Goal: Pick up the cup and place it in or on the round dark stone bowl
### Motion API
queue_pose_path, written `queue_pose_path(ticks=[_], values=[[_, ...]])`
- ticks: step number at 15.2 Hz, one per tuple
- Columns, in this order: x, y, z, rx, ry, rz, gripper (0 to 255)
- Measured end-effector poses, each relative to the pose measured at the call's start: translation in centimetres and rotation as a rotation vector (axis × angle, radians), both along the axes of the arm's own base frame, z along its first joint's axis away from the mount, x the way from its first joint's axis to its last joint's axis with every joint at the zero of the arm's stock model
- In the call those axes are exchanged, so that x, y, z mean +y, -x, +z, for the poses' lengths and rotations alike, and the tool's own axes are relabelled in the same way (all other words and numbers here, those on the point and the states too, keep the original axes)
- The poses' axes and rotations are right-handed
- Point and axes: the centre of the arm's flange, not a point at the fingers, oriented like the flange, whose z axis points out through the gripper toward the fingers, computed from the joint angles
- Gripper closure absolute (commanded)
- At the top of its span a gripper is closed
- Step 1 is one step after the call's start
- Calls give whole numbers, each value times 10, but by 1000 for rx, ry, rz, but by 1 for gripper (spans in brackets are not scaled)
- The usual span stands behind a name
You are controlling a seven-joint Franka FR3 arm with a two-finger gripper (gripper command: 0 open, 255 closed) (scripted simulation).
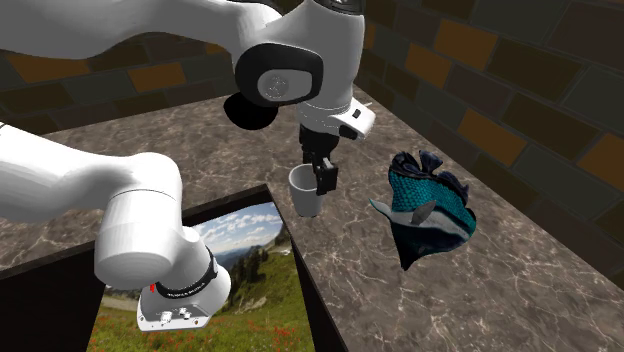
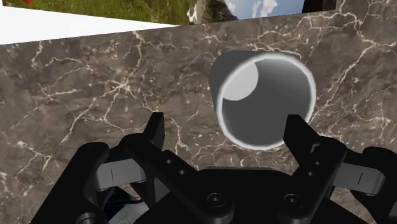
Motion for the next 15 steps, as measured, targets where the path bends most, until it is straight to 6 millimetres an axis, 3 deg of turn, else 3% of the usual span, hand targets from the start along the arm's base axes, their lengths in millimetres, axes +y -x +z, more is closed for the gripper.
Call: queue_pose_path(ticks=[3, 10, 15], values=[[9, -7, -33, -12, 9, -3, 0], [13, -5, -71, -16, 11, -5, 0], [14, -5, -78, -17, 11, -5, 0]])
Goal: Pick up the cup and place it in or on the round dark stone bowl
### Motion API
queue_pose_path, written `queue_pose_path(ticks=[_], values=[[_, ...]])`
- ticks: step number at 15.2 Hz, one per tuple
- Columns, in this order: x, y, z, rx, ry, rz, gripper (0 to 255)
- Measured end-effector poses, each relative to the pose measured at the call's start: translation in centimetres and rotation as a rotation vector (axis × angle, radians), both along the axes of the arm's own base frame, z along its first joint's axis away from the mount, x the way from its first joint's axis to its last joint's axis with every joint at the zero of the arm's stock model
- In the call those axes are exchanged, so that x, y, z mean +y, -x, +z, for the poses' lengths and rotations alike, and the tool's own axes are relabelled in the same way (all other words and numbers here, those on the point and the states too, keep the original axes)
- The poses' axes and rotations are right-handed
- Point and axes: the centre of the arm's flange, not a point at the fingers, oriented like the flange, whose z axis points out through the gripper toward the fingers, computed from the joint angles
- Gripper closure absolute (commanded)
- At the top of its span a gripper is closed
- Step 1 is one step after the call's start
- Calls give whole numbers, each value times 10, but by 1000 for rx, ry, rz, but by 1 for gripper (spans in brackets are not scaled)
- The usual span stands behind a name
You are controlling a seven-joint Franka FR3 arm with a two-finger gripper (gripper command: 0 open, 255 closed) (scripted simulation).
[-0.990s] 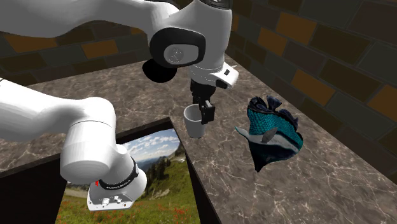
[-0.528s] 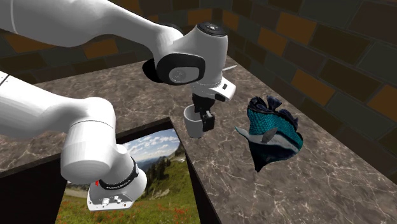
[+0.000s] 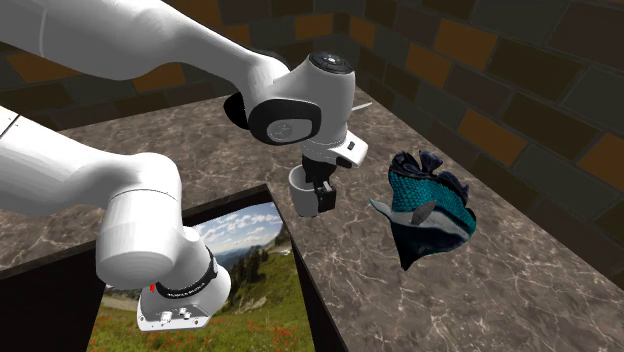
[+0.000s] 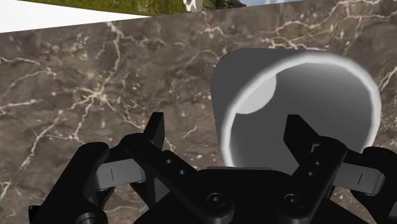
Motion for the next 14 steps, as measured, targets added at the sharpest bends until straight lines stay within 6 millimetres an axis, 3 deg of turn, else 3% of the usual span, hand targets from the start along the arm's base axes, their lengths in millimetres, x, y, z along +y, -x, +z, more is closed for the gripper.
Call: queue_pose_path(ticks=[2, 3, 14], values=[[0, 0, 0, 0, 0, 0, 0], [0, 0, 0, 0, 0, 0, 255], [0, 0, 2, 0, 0, 0, 255]])
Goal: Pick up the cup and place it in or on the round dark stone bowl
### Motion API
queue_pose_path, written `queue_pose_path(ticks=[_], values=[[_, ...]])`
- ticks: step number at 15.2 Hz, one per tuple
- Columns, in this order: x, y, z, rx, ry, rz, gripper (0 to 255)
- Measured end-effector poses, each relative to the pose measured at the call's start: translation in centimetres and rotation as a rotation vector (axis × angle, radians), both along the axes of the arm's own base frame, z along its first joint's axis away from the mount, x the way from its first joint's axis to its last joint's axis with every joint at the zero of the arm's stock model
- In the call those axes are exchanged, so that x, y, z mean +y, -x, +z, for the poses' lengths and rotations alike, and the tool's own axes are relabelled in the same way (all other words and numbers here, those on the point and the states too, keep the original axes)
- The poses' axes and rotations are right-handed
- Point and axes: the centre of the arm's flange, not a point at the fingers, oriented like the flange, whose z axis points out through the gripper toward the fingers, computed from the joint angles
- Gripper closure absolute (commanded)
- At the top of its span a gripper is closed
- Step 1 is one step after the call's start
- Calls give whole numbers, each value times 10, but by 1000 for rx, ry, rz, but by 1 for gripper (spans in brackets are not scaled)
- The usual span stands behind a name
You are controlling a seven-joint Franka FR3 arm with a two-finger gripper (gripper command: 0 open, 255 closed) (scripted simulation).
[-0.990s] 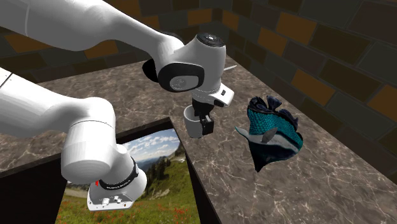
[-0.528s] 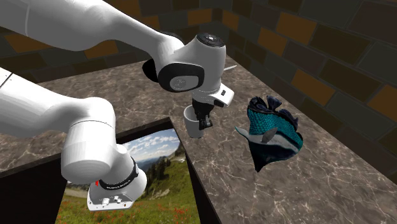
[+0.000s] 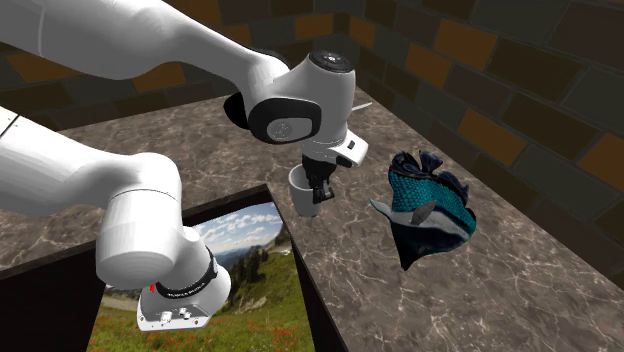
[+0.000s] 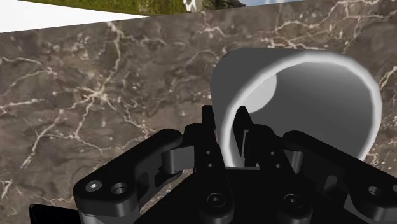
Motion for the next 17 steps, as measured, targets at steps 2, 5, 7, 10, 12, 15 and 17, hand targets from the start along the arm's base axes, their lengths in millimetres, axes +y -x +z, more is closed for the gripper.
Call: queue_pose_path(ticks=[2, 5, 7, 10, 12, 15, 17], values=[[-1, 1, 9, 0, 0, 0, 255], [1, 0, 24, 0, 0, 0, 255], [0, 0, 36, -1, 0, 0, 255], [0, 1, 50, 0, 0, 0, 255], [-1, 0, 60, 0, 0, 0, 255], [0, 0, 76, 0, 0, 0, 255], [-1, 0, 88, 0, 0, 0, 255]])
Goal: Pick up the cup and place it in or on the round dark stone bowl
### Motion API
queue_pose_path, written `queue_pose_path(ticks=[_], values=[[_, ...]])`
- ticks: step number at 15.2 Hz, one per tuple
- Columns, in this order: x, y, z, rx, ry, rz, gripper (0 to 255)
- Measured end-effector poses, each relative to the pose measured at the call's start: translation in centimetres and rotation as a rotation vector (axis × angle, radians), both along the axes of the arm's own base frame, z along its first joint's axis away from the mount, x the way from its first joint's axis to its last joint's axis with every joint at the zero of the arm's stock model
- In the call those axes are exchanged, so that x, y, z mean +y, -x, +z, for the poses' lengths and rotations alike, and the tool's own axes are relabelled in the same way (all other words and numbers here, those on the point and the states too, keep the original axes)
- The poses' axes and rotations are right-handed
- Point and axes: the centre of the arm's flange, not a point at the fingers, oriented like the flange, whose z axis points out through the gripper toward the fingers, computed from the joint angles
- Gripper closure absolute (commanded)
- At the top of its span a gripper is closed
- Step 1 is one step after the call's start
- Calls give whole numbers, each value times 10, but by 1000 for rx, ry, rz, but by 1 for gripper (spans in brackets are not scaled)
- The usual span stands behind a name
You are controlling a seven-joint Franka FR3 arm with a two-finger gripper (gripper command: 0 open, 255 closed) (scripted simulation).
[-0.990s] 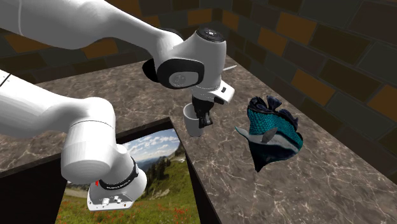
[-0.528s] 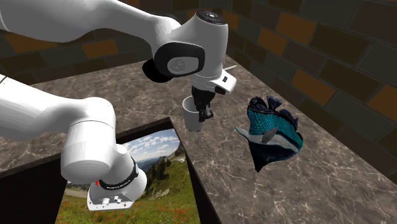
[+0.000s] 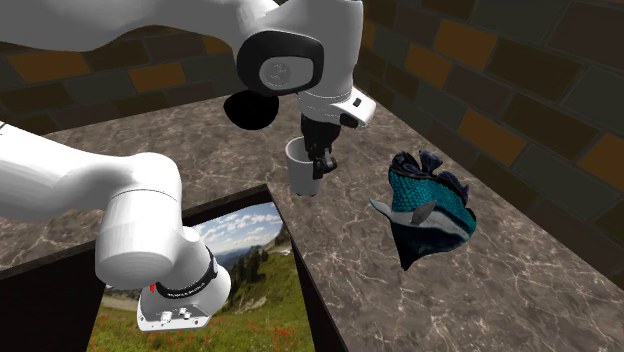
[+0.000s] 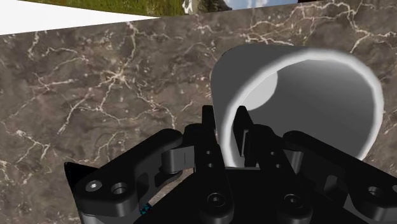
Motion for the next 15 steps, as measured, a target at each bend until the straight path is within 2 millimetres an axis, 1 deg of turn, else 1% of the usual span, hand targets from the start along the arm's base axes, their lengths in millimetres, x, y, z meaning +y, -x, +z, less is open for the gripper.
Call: queue_pose_path(ticks=[15], values=[[1, 0, 78, 0, 0, 0, 255]])
